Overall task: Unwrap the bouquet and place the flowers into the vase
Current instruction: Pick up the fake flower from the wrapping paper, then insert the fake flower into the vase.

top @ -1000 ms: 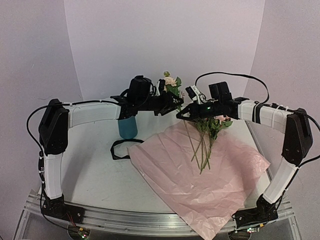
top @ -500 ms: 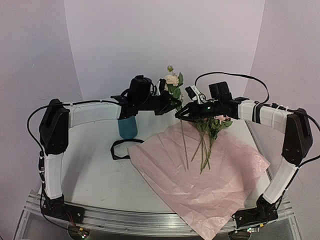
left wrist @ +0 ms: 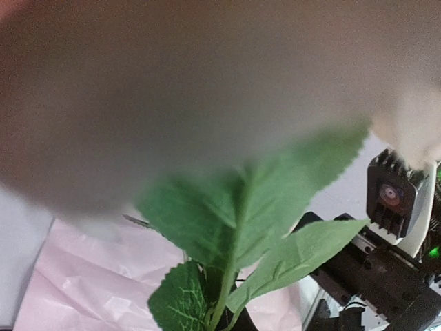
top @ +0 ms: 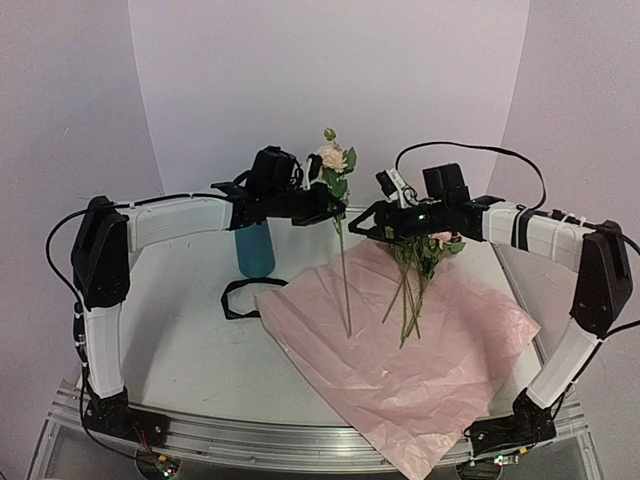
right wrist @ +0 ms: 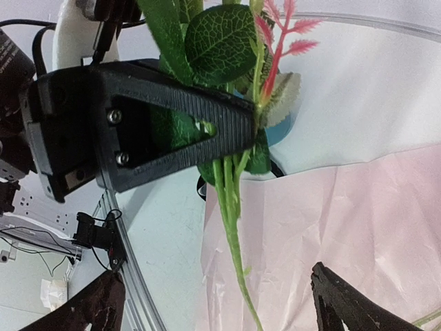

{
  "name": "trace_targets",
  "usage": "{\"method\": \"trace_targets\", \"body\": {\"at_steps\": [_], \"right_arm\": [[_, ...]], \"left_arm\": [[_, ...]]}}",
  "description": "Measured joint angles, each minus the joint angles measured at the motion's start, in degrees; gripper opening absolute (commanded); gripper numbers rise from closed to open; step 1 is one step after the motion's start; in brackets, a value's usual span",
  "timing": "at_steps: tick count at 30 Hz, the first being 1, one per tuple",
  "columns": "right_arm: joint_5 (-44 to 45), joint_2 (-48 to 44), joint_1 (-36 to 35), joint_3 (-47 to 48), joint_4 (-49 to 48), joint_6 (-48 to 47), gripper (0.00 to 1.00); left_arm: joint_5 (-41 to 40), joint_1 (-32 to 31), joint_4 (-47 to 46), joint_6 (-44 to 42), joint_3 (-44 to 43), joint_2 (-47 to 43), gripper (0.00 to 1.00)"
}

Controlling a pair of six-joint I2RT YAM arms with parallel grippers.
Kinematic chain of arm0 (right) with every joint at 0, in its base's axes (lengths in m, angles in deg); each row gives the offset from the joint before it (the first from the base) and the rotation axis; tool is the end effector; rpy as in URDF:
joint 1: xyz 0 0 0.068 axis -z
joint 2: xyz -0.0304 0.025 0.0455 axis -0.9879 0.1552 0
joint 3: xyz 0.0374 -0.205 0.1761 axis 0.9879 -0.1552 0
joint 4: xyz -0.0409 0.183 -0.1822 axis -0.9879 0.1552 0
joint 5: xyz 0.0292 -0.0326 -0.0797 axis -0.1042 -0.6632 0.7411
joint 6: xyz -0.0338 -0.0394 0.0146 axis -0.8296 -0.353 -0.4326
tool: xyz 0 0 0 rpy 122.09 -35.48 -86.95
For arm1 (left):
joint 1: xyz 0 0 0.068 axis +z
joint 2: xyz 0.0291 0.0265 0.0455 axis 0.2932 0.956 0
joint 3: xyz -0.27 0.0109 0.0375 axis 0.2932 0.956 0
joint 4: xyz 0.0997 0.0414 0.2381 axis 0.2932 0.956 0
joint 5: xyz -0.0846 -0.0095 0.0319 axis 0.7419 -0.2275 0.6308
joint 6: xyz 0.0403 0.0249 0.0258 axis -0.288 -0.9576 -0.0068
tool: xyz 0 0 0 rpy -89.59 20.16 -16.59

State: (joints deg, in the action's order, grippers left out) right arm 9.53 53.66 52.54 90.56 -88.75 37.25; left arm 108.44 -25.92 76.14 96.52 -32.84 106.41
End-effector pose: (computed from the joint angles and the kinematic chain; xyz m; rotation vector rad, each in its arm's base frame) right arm 0.3342 0.2081 0.3140 -0.6463 1.7982 1.2404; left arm 0.3452 -0.3374 0.3032 0.3483 2.0937 -1.2093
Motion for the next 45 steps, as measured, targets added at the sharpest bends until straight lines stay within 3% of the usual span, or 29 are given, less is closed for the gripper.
{"method": "trace_targets", "body": {"at_steps": [10,27,36,45], "right_arm": [[6.9,-7.1,0.0,-1.2,0.2,-3.5,0.98],[13.5,-8.2,0.0,-1.2,0.8,-3.3,0.98],[13.7,-8.2,0.0,-1.0,2.1,-3.4,0.98],[13.7,-8.2,0.0,0.1,2.5,-3.6,0.98]], "left_arm": [[-11.6,0.7,6.1,-13.5,-3.5,-10.1,0.0],[-32.3,0.8,4.3,-29.1,-8.9,-24.1,0.0],[-39.7,0.8,3.3,-36.7,-8.9,-27.9,0.0],[-43.3,1.4,-2.1,-38.9,-4.4,-29.5,0.0]]}}
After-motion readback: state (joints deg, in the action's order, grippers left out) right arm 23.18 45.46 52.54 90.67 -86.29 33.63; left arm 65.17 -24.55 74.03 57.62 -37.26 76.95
